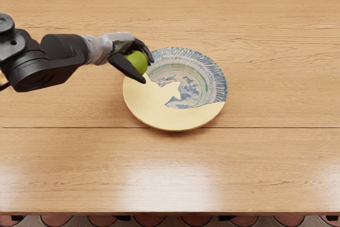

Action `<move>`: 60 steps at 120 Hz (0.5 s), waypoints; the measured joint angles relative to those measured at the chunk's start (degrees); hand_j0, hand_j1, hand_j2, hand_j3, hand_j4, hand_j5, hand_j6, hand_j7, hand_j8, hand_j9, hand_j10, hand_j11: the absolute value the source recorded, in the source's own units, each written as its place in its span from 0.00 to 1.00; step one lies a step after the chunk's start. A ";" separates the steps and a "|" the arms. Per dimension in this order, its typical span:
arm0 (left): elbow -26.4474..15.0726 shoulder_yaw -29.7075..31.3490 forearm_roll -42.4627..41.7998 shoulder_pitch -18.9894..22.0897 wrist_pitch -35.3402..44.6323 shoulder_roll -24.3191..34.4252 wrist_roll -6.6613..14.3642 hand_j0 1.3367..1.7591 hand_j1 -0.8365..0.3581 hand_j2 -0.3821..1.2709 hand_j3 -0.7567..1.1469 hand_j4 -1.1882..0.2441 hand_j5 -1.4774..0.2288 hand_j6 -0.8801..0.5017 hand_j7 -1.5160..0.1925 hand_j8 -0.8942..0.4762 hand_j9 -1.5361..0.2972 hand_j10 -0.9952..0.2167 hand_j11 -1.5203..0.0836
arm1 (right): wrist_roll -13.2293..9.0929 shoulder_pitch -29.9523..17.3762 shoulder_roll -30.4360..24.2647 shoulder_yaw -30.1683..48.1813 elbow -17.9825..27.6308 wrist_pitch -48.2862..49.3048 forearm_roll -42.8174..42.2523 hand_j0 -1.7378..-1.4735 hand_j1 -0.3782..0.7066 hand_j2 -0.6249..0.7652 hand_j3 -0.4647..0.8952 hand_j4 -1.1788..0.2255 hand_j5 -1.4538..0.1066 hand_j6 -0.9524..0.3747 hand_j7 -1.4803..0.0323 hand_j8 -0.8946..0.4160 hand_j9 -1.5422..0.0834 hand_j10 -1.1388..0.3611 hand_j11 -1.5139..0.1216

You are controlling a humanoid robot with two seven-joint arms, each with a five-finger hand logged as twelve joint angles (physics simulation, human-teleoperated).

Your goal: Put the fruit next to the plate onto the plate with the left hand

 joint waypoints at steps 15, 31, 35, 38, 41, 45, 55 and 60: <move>1.89 -0.20 -0.05 -0.23 0.00 -5.46 -0.01 0.74 0.47 0.32 0.40 0.37 0.35 0.31 0.35 0.39 0.34 0.37 0.39 | 0.00 0.00 0.00 0.00 -0.01 0.00 0.00 0.30 0.07 0.44 0.34 0.81 0.90 0.69 0.95 0.65 0.92 0.73 0.90; 5.30 -0.03 0.45 -0.05 0.10 -10.00 -0.01 0.74 0.45 0.32 0.40 0.37 0.35 0.30 0.35 0.39 0.34 0.37 0.39 | 0.00 0.01 0.00 0.00 0.00 0.00 0.00 0.30 0.07 0.44 0.34 0.81 0.90 0.69 0.95 0.65 0.92 0.73 0.90; 6.09 0.04 0.65 0.03 0.10 -11.04 0.00 0.74 0.45 0.33 0.40 0.36 0.35 0.31 0.35 0.40 0.34 0.38 0.39 | 0.00 0.01 0.00 0.00 0.00 0.00 0.00 0.30 0.07 0.44 0.34 0.81 0.90 0.69 0.95 0.65 0.92 0.73 0.90; 6.80 0.21 0.78 0.00 0.12 -11.89 0.01 0.74 0.45 0.32 0.40 0.36 0.36 0.31 0.35 0.40 0.34 0.39 0.39 | 0.00 0.01 0.00 0.00 0.00 -0.01 0.00 0.30 0.07 0.44 0.34 0.81 0.90 0.69 0.95 0.65 0.92 0.73 0.90; 7.58 0.54 0.83 -0.11 0.12 -12.50 0.02 0.74 0.45 0.32 0.40 0.36 0.36 0.31 0.36 0.40 0.34 0.39 0.39 | 0.00 0.01 0.00 0.00 0.00 0.00 0.00 0.30 0.07 0.44 0.34 0.81 0.90 0.69 0.95 0.65 0.92 0.73 0.90; 8.58 0.97 1.29 -0.03 0.17 -13.59 0.02 0.74 0.44 0.33 0.40 0.36 0.36 0.31 0.36 0.40 0.34 0.39 0.39 | 0.00 0.01 0.00 0.00 0.00 0.00 0.00 0.30 0.07 0.44 0.34 0.81 0.90 0.69 0.95 0.65 0.92 0.73 0.90; 11.28 1.77 2.64 0.39 0.15 -15.63 0.03 0.74 0.43 0.33 0.40 0.35 0.36 0.32 0.36 0.40 0.35 0.39 0.39 | 0.00 0.01 0.00 0.00 0.00 0.00 0.00 0.30 0.07 0.44 0.34 0.81 0.90 0.69 0.95 0.65 0.92 0.73 0.90; 12.49 2.07 3.23 0.55 0.13 -16.21 0.03 0.74 0.43 0.34 0.40 0.35 0.36 0.31 0.36 0.41 0.35 0.40 0.39 | 0.00 0.01 0.00 0.00 0.00 0.00 0.00 0.30 0.07 0.44 0.34 0.81 0.90 0.69 0.95 0.65 0.92 0.73 0.90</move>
